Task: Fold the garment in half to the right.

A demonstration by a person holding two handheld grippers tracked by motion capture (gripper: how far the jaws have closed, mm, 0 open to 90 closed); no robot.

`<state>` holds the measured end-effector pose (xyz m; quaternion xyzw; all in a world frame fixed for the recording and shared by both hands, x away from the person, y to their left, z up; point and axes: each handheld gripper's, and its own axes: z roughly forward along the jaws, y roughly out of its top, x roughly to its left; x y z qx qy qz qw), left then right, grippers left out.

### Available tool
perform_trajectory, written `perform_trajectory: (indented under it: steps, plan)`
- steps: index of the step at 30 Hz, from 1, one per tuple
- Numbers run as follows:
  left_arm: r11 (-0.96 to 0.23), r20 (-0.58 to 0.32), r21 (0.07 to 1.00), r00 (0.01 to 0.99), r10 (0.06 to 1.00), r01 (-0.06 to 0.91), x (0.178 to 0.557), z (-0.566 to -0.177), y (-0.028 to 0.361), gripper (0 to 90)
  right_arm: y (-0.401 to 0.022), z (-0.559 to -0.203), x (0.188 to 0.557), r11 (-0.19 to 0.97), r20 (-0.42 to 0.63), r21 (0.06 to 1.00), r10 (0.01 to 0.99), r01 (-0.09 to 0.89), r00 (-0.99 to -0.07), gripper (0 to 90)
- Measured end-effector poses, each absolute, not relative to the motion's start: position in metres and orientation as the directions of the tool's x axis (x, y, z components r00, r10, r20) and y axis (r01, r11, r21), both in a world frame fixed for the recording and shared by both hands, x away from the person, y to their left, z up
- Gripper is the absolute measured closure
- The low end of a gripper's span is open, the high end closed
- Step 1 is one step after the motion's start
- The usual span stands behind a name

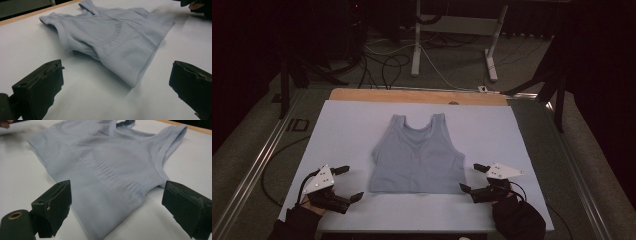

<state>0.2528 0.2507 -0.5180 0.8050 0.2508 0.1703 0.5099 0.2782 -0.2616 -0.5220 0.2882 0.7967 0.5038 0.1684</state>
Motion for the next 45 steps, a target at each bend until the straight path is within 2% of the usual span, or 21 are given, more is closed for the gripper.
perform_trajectory:
  steps: [12,24,45]
  plan:
    - [-0.372,0.014,0.897,0.826,0.563,0.238,0.253,-0.513,0.243,0.5,-0.256,-0.517,0.275,0.334,0.013,0.899,0.625,0.283,-0.78,9.0]
    - [-0.379,0.038,0.903,0.839,0.542,0.204,0.253,-0.491,0.238,0.5,-0.249,-0.491,0.277,0.318,0.001,0.915,0.614,0.248,-0.789,9.0]
    - [-0.392,0.057,0.898,0.828,0.557,0.202,0.267,-0.456,0.233,0.5,-0.212,-0.438,0.321,0.342,-0.068,0.927,0.563,0.157,-0.824,9.0]
